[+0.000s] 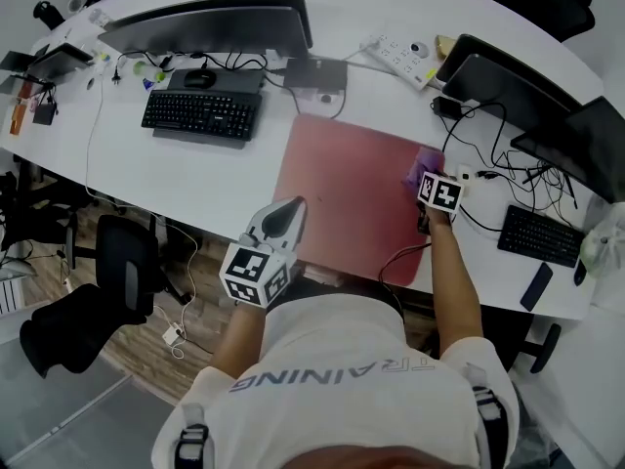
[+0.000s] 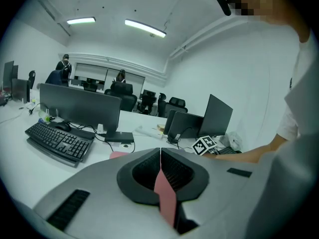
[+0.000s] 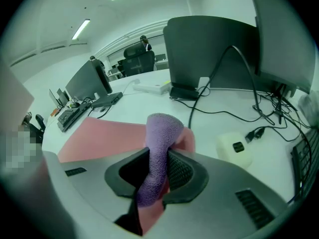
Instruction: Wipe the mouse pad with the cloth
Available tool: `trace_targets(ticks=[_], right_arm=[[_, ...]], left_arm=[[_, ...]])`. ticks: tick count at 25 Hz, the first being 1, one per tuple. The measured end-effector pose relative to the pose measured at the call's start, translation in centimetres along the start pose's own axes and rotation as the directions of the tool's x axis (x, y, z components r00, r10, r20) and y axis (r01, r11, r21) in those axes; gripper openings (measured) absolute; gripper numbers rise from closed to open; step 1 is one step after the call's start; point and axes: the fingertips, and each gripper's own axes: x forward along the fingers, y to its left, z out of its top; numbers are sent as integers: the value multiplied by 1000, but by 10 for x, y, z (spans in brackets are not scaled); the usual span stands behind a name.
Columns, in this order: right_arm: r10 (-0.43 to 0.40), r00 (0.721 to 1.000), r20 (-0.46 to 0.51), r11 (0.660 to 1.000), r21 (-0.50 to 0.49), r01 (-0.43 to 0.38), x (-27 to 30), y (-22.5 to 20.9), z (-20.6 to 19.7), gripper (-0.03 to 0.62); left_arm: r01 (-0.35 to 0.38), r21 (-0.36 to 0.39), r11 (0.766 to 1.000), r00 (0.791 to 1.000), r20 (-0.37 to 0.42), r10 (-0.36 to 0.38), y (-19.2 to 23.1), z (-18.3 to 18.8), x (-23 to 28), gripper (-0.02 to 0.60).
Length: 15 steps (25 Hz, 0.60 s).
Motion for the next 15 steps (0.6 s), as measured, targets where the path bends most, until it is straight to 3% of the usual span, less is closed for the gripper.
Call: trace_targets(ticks=[8, 11, 15], right_arm=[[-55, 998, 19, 998, 5, 55, -18, -47, -8, 101], [-23, 997, 76, 999, 25, 21, -36, -37, 3, 100], [69, 977, 202, 996, 46, -80, -80, 9, 26, 100]], left_arm=[[0, 13, 1000, 1000, 16, 0, -23, 2, -2, 32], [6, 21, 1000, 1000, 26, -7, -22, 6, -8, 32], [18, 29, 999, 999, 47, -20, -7, 15, -21, 32]])
